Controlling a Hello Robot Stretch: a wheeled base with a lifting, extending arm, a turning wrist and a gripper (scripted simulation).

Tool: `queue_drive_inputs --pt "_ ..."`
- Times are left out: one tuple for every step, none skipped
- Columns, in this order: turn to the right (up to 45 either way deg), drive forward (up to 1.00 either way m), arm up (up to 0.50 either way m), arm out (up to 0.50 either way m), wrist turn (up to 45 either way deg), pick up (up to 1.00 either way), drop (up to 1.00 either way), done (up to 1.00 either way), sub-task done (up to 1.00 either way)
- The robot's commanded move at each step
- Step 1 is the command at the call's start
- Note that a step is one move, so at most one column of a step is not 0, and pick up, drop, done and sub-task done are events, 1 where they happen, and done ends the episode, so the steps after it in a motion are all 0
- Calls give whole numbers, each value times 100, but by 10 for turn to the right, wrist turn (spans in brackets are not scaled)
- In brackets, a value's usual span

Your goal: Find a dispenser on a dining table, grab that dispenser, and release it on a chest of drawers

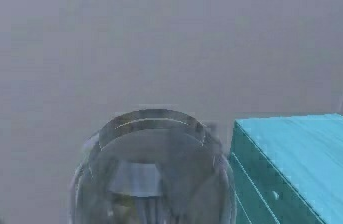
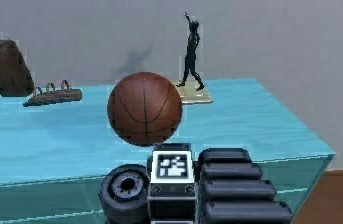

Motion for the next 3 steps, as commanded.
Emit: queue_drive_inputs --pt "60 0 0 0 0 0 0 0 0" --pt "0 0 0 42 0 0 0 0 0" --pt "0 0 0 0 390 0 0 0 0"
